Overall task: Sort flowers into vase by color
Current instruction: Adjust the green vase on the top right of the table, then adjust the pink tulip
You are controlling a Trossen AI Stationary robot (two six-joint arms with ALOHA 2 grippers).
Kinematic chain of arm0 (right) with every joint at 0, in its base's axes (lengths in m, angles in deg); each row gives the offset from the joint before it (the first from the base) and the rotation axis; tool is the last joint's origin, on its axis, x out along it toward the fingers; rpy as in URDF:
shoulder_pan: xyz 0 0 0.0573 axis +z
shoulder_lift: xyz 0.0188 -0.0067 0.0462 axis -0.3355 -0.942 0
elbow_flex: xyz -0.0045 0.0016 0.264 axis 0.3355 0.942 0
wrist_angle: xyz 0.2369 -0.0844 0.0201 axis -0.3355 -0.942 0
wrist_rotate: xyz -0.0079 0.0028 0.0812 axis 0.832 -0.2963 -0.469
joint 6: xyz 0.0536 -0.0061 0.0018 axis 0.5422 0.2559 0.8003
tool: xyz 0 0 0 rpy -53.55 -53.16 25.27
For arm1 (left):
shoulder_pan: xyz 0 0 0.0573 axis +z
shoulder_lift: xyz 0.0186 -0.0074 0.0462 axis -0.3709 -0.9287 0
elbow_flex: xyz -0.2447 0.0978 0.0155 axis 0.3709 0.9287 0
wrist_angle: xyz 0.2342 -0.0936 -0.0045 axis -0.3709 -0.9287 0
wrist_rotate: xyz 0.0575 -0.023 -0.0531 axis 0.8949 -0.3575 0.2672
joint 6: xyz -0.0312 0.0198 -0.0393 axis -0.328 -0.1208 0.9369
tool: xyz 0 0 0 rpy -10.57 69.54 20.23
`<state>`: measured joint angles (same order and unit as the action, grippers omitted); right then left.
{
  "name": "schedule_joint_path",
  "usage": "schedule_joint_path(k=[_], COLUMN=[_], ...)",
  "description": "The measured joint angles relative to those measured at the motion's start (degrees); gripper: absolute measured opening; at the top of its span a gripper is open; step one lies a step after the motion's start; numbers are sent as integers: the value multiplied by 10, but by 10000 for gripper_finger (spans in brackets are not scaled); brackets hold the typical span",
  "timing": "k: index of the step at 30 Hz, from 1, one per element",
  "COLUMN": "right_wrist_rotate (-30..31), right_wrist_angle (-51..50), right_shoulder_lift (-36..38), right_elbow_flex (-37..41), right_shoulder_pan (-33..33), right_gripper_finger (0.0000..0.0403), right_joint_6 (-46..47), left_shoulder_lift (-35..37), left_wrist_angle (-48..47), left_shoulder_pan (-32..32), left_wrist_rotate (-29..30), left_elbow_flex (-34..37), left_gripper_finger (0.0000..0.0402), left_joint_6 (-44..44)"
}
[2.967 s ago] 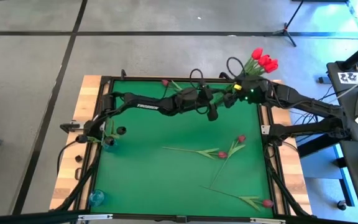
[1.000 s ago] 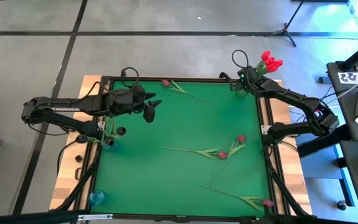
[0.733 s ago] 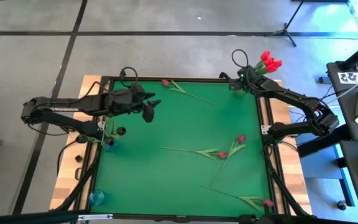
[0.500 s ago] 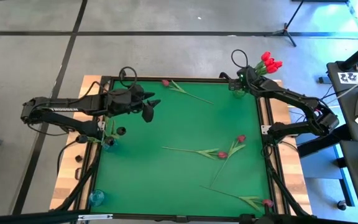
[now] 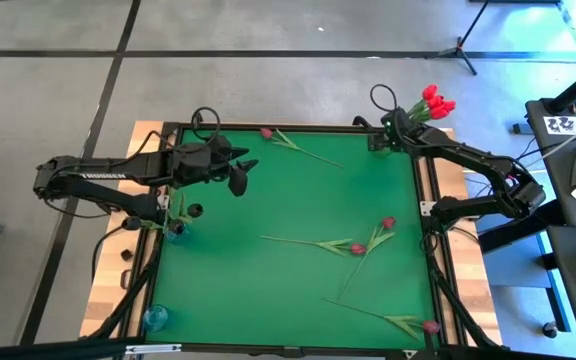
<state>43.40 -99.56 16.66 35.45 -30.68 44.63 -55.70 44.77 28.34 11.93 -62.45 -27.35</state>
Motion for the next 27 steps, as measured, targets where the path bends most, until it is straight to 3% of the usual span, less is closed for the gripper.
schedule_joint_path(k=[6, 20, 27], right_wrist_rotate=[-9, -154, -178], right_wrist_angle=[-77, -141, -183], right_shoulder_lift=[3, 38, 40], right_elbow_flex=[0, 0, 0], right_shoulder_pan=[0, 1, 56], right_gripper_finger=[328, 298, 298], right_joint_6=[30, 32, 36], left_shoulder_lift=[0, 0, 0], left_wrist_angle=[0, 0, 0], left_shoulder_pan=[0, 0, 0], left_wrist_rotate=[0, 0, -11], left_elbow_flex=[0, 0, 0], left_gripper_finger=[218, 218, 218], left_joint_6=[0, -1, -1])
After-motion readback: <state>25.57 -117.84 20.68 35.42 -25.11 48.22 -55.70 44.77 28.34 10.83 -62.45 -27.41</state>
